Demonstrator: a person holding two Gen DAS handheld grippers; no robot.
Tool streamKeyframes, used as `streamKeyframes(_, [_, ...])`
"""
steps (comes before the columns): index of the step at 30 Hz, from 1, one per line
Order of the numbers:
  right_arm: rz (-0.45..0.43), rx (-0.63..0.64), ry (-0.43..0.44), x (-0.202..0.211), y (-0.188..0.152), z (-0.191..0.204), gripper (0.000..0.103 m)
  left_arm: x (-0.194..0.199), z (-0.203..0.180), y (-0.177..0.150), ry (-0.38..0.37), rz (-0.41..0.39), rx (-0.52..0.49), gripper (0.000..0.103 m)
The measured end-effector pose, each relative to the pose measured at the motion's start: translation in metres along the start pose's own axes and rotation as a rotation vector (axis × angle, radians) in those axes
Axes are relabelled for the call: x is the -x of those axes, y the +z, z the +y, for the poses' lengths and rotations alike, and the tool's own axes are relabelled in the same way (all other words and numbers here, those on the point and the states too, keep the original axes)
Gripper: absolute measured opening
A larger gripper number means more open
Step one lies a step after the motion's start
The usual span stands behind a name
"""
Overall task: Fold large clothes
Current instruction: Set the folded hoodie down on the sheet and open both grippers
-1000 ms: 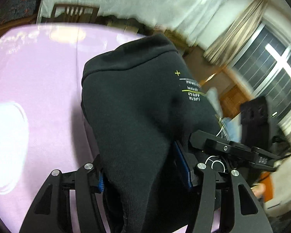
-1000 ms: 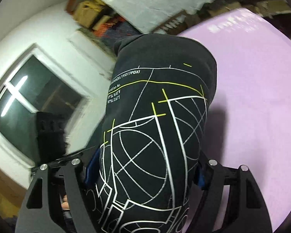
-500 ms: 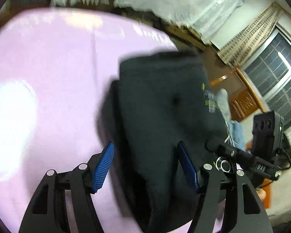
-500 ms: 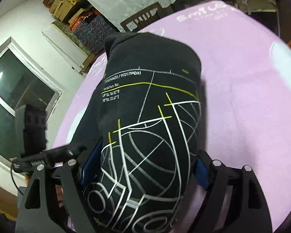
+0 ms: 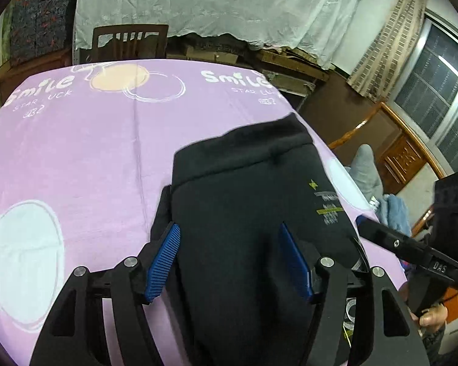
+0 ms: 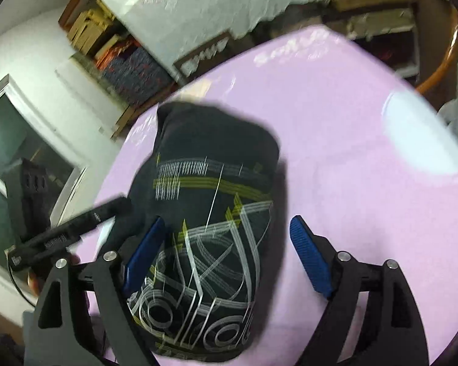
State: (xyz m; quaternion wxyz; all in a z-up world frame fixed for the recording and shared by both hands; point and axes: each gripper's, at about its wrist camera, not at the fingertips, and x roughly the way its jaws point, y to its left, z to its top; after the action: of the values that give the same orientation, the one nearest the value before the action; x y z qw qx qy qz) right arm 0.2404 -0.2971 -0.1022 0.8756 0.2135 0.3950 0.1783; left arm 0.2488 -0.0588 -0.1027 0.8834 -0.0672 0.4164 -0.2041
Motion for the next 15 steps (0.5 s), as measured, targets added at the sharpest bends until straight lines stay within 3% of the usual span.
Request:
streamKeyframes(3, [-0.031, 0.066, -0.069, -0.015, 0.014, 0.020, 0.061, -0.015, 0.002, 0.001, 0.034, 0.017, 0.000, 0.068])
streamKeyframes(4, [-0.010, 0.099, -0.070, -0.027, 0.016, 0.028, 0.060, -0.022, 0.001, 0.003, 0.053, 0.032, 0.003, 0.068])
streamKeyframes(6, [0.000, 0.160, -0.104, -0.046, 0.019, 0.042, 0.062, -0.034, 0.012, -0.003, 0.089, 0.064, 0.026, 0.071])
streamKeyframes(10, [0.037, 0.267, -0.107, -0.070, 0.006, 0.063, 0.082, -0.040, 0.032, -0.007, 0.043, 0.081, 0.083, 0.076])
streamKeyframes(15, [0.031, 0.261, -0.080, -0.070, 0.004, 0.055, 0.083, -0.034, 0.023, -0.012, 0.104, 0.040, 0.049, 0.078])
